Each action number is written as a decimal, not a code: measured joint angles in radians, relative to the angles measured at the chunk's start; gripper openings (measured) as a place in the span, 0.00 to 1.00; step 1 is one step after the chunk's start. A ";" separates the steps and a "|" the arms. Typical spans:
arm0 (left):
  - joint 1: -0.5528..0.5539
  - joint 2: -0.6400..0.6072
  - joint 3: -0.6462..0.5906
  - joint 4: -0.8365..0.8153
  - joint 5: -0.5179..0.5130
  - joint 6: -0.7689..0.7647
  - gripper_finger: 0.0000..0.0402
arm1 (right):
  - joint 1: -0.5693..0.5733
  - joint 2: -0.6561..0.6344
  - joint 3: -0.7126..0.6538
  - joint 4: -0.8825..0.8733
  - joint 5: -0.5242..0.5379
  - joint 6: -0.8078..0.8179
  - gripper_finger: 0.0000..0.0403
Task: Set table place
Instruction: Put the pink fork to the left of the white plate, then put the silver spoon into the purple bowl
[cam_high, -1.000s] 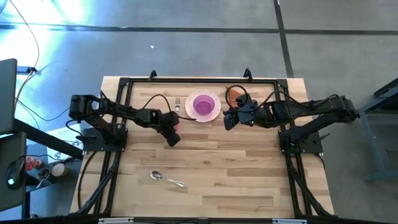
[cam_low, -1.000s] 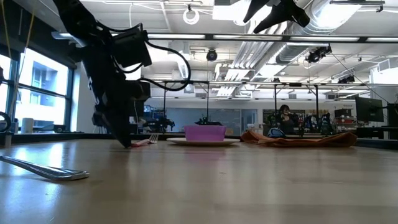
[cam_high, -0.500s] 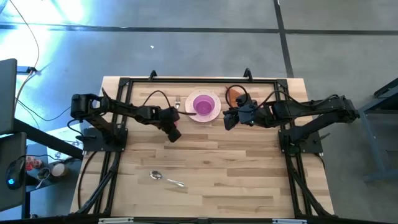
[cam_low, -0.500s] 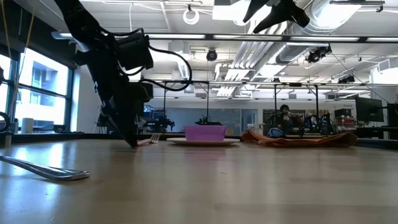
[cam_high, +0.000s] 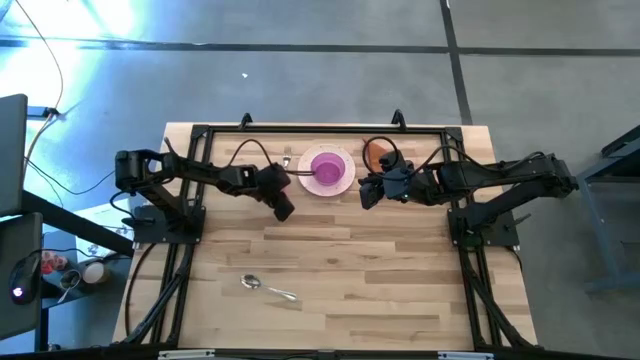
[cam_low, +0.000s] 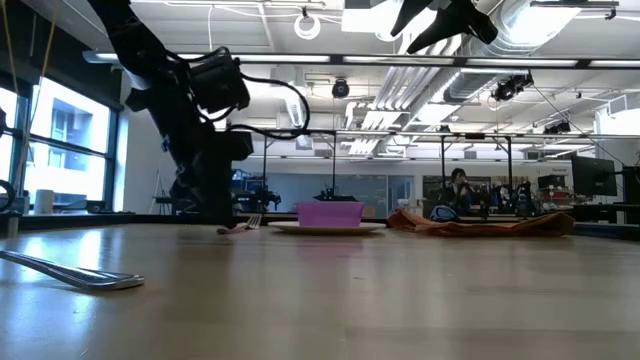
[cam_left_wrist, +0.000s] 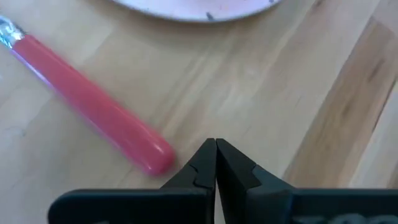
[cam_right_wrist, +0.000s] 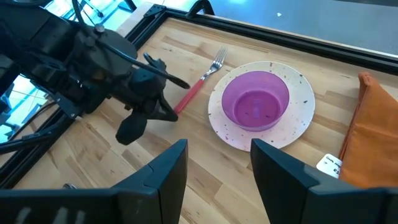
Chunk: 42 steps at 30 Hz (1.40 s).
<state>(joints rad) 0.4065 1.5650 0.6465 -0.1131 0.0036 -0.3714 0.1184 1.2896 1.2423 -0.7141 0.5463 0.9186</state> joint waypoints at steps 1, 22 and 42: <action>0.000 0.000 0.000 0.008 0.000 -0.001 0.00 | 0.000 0.000 0.000 0.000 0.000 0.000 0.41; -0.383 -0.397 0.114 -0.550 -0.039 -0.166 0.00 | 0.000 0.000 0.000 -0.004 -0.053 -0.072 0.41; -0.736 -0.451 -0.113 -0.384 0.168 -0.899 0.64 | 0.041 0.001 0.000 -0.008 -0.102 -0.179 0.41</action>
<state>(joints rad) -0.3295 1.1145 0.5338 -0.4973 0.1719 -1.2700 0.1599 1.2903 1.2427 -0.7223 0.4442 0.7399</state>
